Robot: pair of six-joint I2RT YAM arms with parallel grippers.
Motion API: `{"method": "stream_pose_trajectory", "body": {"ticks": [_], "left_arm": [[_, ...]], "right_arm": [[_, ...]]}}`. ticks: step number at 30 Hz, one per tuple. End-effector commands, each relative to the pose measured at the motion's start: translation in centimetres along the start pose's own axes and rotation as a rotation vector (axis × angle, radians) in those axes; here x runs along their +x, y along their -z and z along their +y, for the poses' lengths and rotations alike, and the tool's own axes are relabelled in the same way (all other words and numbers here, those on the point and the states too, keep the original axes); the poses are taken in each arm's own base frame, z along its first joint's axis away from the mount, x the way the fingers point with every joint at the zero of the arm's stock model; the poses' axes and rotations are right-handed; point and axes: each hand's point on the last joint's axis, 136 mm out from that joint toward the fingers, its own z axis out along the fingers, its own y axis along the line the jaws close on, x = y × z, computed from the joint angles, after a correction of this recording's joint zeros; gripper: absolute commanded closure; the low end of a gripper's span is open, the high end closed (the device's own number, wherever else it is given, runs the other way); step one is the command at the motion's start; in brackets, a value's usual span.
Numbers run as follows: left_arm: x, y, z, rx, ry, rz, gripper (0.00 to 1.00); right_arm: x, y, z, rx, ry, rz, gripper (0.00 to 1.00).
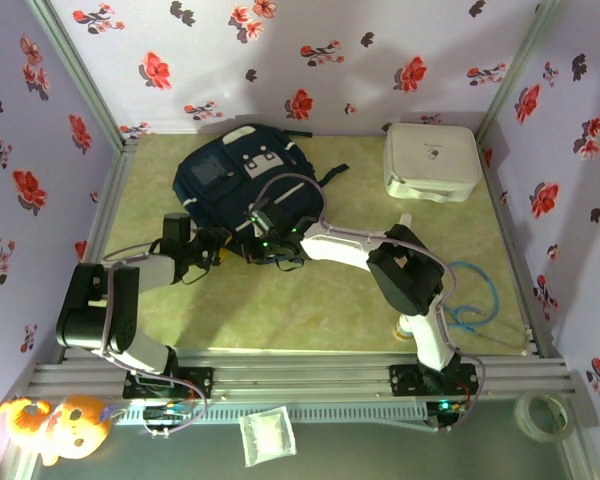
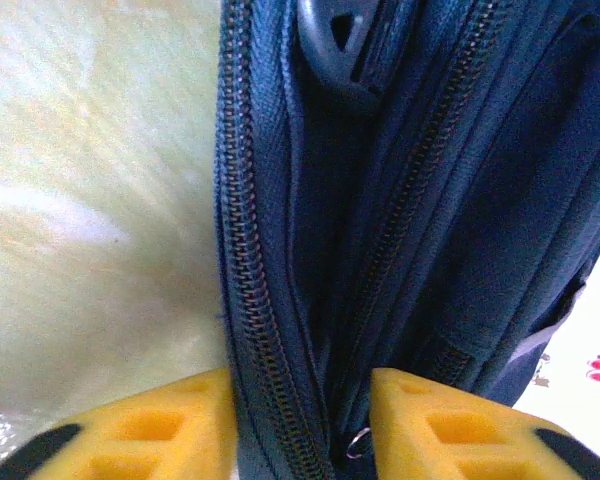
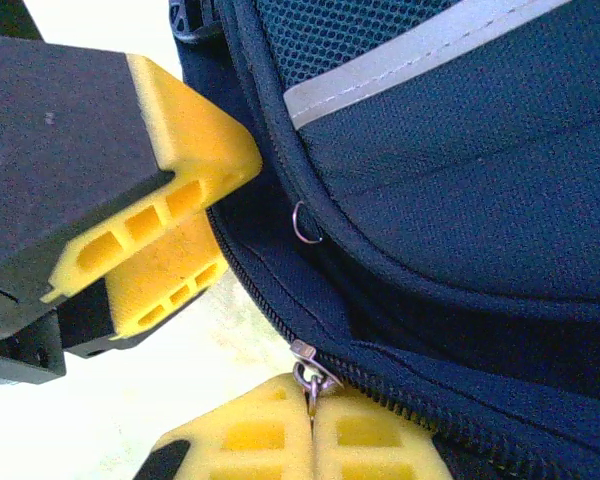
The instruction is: Pack books, pencil case, and school supplies into a backpack
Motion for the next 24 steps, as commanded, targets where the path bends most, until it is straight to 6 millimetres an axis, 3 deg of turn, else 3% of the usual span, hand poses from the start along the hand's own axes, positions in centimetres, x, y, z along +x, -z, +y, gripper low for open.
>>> {"method": "stream_pose_trajectory", "body": {"ticks": [1, 7, 13, 24], "left_arm": [[-0.4, -0.1, -1.1, 0.015, -0.031, -0.016, 0.72], [-1.0, 0.3, -0.8, -0.040, -0.071, -0.039, 0.95], [-1.2, 0.4, -1.2, -0.038, -0.092, -0.038, 1.00], [-0.6, 0.4, -1.9, -0.011, -0.107, -0.008, 1.00]], "right_arm": [[-1.2, 2.0, 0.4, 0.018, 0.007, -0.063, 0.99], [0.2, 4.0, -3.7, 0.181, 0.035, -0.068, 0.99], [1.9, 6.4, -7.9, 0.335, 0.032, -0.058, 0.98], [1.3, 4.3, -6.2, 0.306, 0.062, -0.033, 0.79]]}}
